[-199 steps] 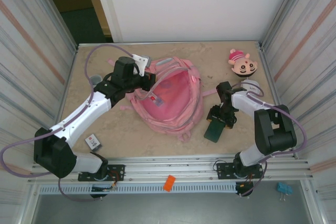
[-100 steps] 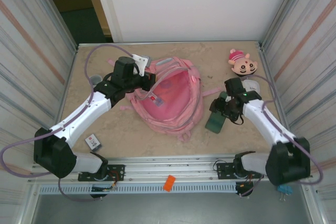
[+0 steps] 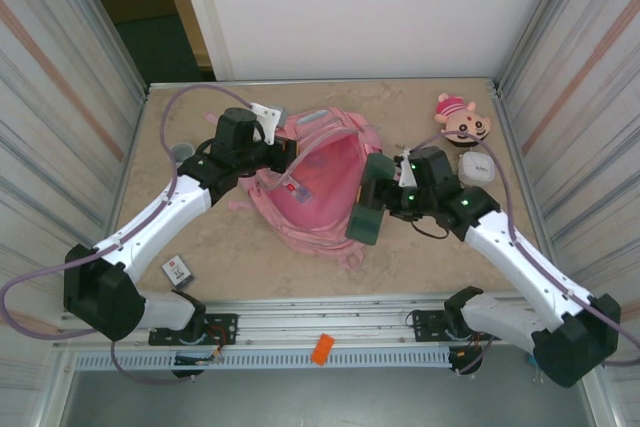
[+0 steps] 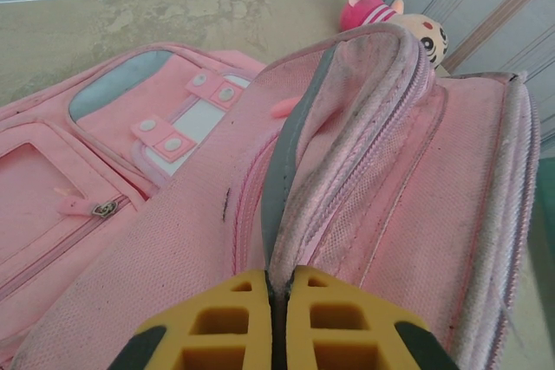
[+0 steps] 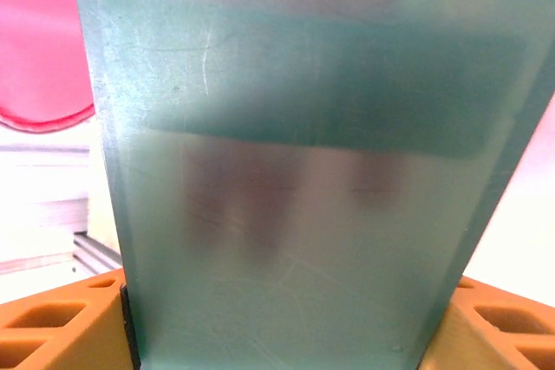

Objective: Pack books, pencil case, and school supplies into a backpack

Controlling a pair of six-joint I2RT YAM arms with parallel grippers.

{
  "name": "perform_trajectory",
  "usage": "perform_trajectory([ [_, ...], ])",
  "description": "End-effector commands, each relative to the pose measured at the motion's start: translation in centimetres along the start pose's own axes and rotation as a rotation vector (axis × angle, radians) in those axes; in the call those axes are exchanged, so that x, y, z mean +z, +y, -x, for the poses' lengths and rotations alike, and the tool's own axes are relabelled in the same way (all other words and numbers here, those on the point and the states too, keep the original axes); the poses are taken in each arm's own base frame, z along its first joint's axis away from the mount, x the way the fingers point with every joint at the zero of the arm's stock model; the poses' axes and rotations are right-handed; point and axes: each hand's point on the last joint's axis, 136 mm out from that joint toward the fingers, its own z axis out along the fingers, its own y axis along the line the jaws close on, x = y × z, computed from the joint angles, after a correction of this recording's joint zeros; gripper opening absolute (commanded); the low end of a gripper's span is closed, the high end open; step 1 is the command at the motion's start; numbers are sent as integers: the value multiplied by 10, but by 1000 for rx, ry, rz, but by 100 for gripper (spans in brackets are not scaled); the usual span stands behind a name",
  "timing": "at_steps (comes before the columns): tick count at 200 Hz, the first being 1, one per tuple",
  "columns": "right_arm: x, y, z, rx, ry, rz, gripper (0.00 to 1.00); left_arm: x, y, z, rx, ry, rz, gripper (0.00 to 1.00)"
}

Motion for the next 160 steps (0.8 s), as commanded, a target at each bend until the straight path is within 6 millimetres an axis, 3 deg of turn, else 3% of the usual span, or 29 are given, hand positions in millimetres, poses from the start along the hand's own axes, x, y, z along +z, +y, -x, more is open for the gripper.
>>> perform_trajectory([
  [1, 14, 38, 25, 40, -43, 132, 72, -31, -19, 54, 6, -201, -65, 0],
  [54, 72, 55, 42, 107, 10, 169, 76, -31, -19, 57, 16, -206, -57, 0],
  [87, 101, 36, 55, 155, 35, 73, 89, -33, -20, 61, 27, -210, -54, 0],
  [124, 97, 17, 59, 171, 22, -19, 92, -34, -18, 61, 35, -208, -41, 0],
  [160, 86, 9, 21, 170, 75, -70, 88, -31, -17, 59, 29, -200, -46, 0],
])
